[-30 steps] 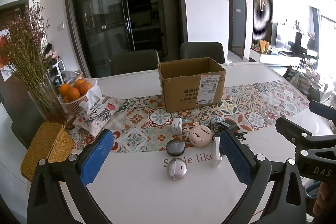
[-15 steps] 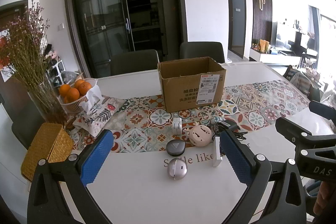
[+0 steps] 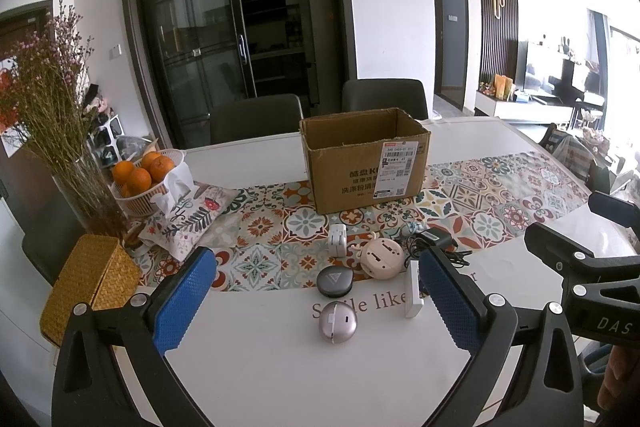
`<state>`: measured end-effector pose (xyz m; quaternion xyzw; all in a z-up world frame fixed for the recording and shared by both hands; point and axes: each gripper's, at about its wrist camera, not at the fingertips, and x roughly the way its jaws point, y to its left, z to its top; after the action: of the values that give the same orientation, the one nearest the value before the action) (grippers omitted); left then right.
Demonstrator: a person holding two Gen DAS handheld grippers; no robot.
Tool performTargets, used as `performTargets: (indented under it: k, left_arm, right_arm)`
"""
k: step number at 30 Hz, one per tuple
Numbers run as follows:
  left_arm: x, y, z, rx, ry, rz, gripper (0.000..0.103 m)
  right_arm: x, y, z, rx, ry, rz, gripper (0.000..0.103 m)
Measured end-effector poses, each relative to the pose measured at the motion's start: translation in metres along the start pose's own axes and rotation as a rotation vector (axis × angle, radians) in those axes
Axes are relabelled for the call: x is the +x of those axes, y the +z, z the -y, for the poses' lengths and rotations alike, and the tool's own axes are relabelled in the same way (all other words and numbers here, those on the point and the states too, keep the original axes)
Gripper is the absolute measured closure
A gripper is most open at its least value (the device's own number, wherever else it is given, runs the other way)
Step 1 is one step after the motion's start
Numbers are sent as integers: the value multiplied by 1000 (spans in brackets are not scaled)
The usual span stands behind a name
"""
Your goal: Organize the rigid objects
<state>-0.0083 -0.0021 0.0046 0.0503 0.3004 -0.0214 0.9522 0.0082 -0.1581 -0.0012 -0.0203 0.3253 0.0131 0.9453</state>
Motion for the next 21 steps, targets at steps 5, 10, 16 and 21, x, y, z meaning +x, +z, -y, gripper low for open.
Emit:
performTargets:
  k: [5,10,16,21]
  left_arm:
    - [0,0,1,0,-3,0,0]
    - [-1,0,1,0,-5,-3,0]
    - [-1,-1,2,-1,-7,-6,0]
    - [10,-7,4,-2,-19,-29,0]
  right_arm:
    - [0,0,0,0,0,-1,1]
    - [1,0,0,0,0,-2,1]
    - [3,-3,1,2,3,-7,1]
    - [8,-7,0,5,13,-29,1]
